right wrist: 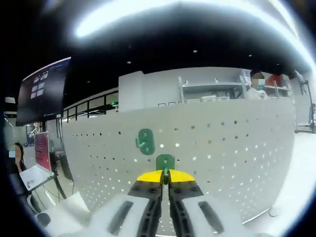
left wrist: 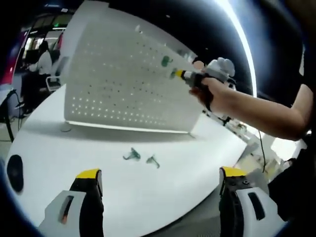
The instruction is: Insert the hook assembly into the mounting plate slot until the hook locks in place.
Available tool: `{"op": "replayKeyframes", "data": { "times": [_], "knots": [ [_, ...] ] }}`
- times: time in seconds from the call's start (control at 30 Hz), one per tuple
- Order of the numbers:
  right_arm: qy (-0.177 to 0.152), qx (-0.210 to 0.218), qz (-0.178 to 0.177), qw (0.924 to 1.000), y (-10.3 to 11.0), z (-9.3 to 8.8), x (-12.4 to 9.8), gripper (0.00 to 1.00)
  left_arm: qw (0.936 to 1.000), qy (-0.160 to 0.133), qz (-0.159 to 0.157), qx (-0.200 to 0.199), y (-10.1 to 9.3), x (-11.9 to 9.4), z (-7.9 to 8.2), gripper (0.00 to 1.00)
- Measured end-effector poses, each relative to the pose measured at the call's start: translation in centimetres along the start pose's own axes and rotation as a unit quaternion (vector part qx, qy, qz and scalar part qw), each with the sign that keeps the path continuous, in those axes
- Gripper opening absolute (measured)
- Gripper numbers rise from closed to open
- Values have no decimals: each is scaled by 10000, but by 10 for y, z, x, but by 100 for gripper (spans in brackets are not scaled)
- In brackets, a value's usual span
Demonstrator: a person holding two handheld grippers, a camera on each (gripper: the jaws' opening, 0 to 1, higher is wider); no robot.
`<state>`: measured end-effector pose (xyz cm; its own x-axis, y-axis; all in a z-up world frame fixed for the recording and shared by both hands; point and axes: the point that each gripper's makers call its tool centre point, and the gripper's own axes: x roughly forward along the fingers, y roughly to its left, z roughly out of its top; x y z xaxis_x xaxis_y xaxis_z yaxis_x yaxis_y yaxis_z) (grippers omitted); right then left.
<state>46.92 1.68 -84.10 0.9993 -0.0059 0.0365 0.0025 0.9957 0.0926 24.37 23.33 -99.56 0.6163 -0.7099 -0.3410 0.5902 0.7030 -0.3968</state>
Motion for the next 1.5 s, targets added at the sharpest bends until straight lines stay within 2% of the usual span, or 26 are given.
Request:
{"op": "replayKeyframes", "data": {
  "times": [0.4,0.67,0.77,1.03,1.17,1.23,1.4,1.5],
  "knots": [
    [-209,-210,-231,9993,-17,28,17,0,10000,10,78,14,3,0,-1,99],
    [-227,-272,-244,9991,-17,39,21,0,9999,-36,116,-23,5,-1,1,98],
    [-262,-414,-260,9985,-14,45,23,0,9999,-40,147,-28,6,-1,1,98],
    [-137,-569,-252,9980,-9,37,22,0,9997,-112,231,-20,8,-3,4,98],
    [-126,-507,-286,9982,-13,34,23,0,9996,-132,233,-15,8,-3,4,98],
    [-117,-733,-282,9968,-11,33,25,0,9996,-134,234,-21,8,-3,4,98],
    [-119,-559,-328,9978,-13,34,25,0,9997,-122,211,-38,8,-3,4,98],
    [24,-490,-381,9981,-13,35,25,0,9997,-100,197,-33,7,-3,3,97]
  ]
}}
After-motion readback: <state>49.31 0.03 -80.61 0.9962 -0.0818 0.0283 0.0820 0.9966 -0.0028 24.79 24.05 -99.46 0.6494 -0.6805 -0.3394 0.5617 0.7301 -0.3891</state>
